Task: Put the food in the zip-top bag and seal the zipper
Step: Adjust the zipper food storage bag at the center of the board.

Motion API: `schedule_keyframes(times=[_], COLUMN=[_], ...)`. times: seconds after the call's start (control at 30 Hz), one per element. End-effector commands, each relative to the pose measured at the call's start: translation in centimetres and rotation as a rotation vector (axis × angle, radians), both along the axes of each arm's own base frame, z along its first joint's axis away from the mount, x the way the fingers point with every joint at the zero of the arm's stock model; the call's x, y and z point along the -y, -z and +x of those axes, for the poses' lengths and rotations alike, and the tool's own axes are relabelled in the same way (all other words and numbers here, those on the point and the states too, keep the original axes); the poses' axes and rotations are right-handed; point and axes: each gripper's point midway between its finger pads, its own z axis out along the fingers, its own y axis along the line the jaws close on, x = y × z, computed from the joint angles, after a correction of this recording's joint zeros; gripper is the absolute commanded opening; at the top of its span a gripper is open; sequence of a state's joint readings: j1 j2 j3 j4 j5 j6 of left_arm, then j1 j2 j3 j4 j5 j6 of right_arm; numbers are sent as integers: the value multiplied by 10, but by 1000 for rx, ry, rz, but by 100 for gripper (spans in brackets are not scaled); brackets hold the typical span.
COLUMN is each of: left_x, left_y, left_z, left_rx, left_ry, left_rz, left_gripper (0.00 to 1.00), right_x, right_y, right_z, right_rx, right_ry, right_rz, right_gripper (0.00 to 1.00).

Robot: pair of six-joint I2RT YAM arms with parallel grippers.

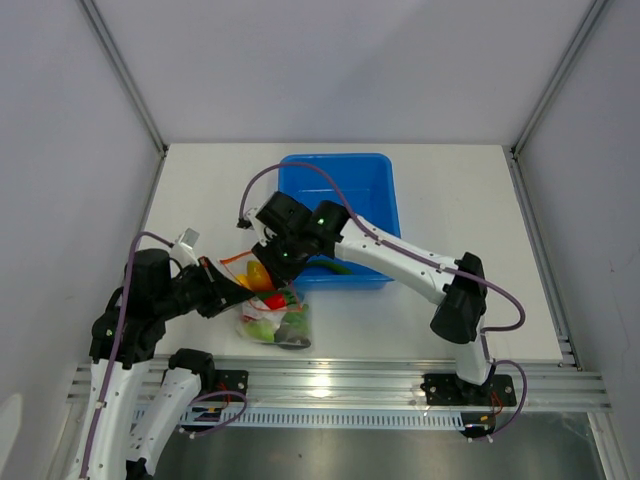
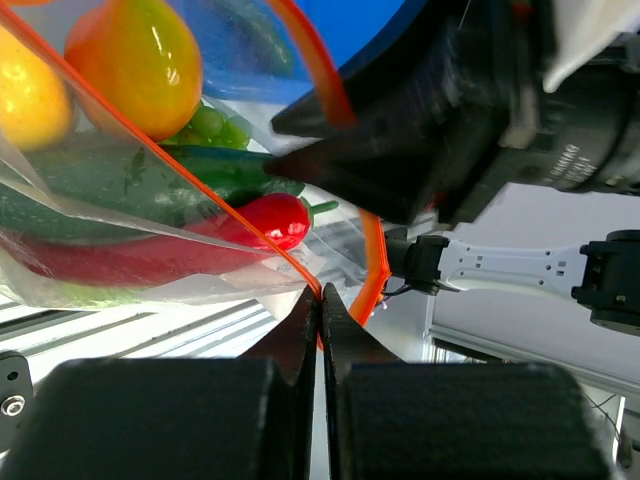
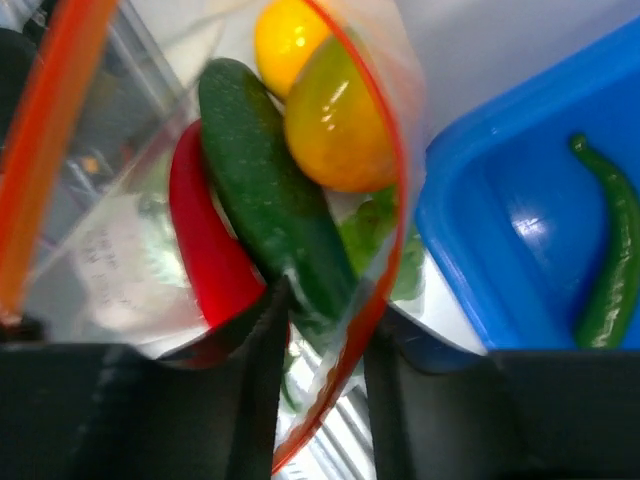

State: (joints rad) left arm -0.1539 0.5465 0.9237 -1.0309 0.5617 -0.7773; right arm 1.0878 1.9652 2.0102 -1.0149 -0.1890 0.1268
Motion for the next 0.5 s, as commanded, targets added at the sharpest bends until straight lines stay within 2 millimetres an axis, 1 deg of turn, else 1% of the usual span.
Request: schedule_keyframes(times=[0.0, 0.03, 0.07, 0.13, 0.17, 0.23, 0.27, 0.3, 0.33, 0.37, 0.4, 0.43, 0.47], left_x=[2, 2, 2, 0, -2, -7, -9, -11, -10, -7, -3, 0, 2], left_y=[-12, -13, -15, -28, -57, -74, -86, -83, -77, -47, -36, -10, 3], left_z=[-1, -1, -3, -8, -14, -18, -22, -22, -22, -17, -19, -16, -17], left_rx=[47, 48, 46, 59, 147, 197, 233, 217, 191, 99, 58, -4, -42], left_ry=[16, 16, 15, 0, -8, -46, -58, -77, -72, -61, -35, -24, -15], left_rz=[-17, -17, -17, -24, -39, -37, -38, -34, -36, -33, -47, -49, -53], left_gripper=[1, 1, 0, 1, 1, 1, 1, 1, 1, 1, 1, 1, 0], right_x=[-5, -5, -2, 1, 1, 3, 2, 6, 7, 6, 10, 11, 12], right_y=[-5, -10, -15, -34, -65, -96, -108, -118, -116, -109, -80, -61, -44], right_z=[13, 16, 21, 22, 19, 10, 2, -1, -2, -9, -4, -5, -8], right_rx=[40, 50, 76, 125, 200, 258, 270, 269, 241, 176, 110, 68, 32], right_ry=[6, 12, 33, 49, 54, 40, 24, 31, 35, 16, 44, 44, 35], right_rz=[28, 35, 28, 39, 85, 142, 172, 207, 212, 219, 173, 142, 114], right_gripper=[22, 5, 0, 0, 0, 0, 0, 0, 0, 0, 0, 0, 0])
